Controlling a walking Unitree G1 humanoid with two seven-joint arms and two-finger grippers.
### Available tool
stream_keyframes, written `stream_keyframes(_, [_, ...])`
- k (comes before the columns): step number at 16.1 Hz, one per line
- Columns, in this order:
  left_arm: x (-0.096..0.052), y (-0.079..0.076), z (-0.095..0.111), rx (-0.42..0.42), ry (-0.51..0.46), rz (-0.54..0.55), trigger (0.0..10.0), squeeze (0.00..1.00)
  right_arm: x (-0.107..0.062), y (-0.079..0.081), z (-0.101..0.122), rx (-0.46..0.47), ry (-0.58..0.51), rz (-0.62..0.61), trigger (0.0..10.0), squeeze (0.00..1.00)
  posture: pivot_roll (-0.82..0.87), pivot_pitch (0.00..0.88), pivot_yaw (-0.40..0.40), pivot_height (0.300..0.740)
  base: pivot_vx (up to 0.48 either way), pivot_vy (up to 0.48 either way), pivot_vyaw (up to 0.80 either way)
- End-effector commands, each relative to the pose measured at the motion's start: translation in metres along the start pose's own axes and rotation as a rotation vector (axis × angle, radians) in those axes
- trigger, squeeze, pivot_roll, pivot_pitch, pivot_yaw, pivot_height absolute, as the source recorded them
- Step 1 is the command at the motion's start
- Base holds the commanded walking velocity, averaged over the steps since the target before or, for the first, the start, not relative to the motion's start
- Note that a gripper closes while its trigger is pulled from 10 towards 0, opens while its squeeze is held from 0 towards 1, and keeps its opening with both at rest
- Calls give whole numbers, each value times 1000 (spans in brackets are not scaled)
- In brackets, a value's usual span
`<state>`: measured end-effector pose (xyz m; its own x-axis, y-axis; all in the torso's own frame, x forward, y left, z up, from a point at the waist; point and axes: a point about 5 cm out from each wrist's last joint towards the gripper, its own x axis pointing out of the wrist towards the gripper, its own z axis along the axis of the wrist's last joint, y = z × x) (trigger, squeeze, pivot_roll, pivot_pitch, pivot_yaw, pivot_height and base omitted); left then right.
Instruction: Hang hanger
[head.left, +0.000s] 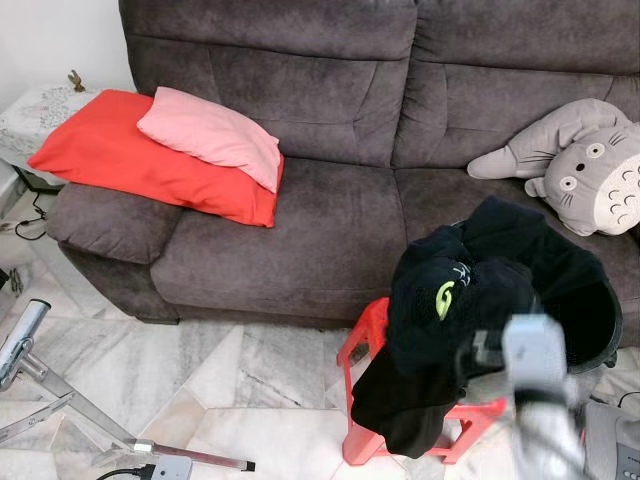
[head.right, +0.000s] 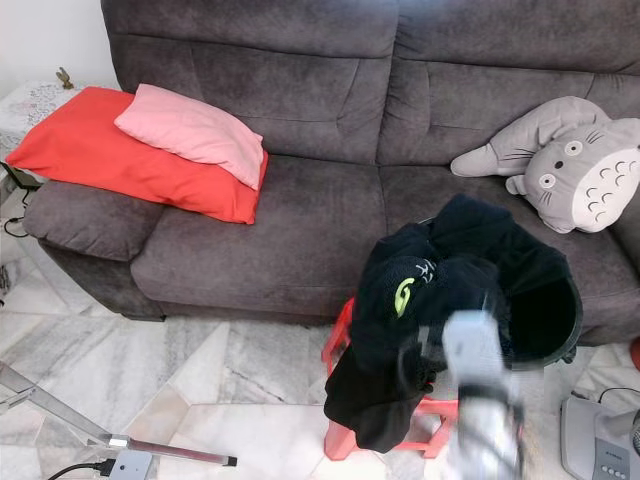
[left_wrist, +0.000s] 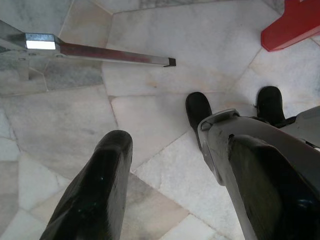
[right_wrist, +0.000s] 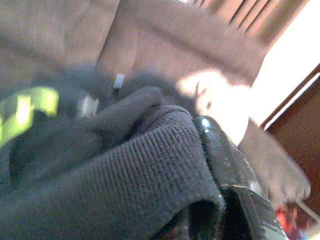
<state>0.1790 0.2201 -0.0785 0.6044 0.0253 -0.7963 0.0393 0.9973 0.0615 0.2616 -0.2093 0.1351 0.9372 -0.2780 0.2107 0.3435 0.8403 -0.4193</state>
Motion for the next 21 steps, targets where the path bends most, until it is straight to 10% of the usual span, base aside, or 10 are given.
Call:
stream_keyframes(1, [-3, 1, -12, 4, 40, 6, 10000, 0, 5, -4, 17, 33, -47, -23, 0, 0, -140, 157, -19, 740, 0, 0, 0])
stream_keyframes(7, [-2, 1, -12, -7, 40, 9, 10000, 0, 27, -6, 51, 108, -63, -68, 0, 0, -143, 167, -19, 740, 0, 0, 0])
stream_keyframes(8, [-2, 1, -11, -6, 41, 10, 10000, 0, 30, -2, 45, 81, -16, -62, 8510, 0, -151, 171, -17, 740, 0, 0, 0])
stream_keyframes(9, [-2, 1, -11, 6, 47, 11, 10000, 0, 31, 4, 36, 147, 66, -56, 10000, 0, -147, 171, -16, 740, 0, 0, 0])
stream_keyframes(10, [-2, 1, -12, 12, 53, 12, 10000, 0, 32, 13, 29, 275, 163, -40, 10000, 0, -141, 176, -14, 740, 0, 0, 0])
stream_keyframes(13, [-3, 3, -13, 13, 66, 23, 10000, 0, 42, 20, 50, 289, 102, -14, 10000, 0, -130, 170, -12, 740, 0, 0, 0])
stream_keyframes(17, [-4, 4, -17, -238, 18, 104, 10000, 0, 42, 30, 50, 307, 130, -6, 10000, 0, -114, 163, -17, 740, 0, 0, 0])
stream_keyframes(21, [-3, 2, -5, -127, -78, 60, 10000, 0, 40, 31, 47, 298, 138, 13, 10000, 0, -98, 150, -19, 740, 0, 0, 0])
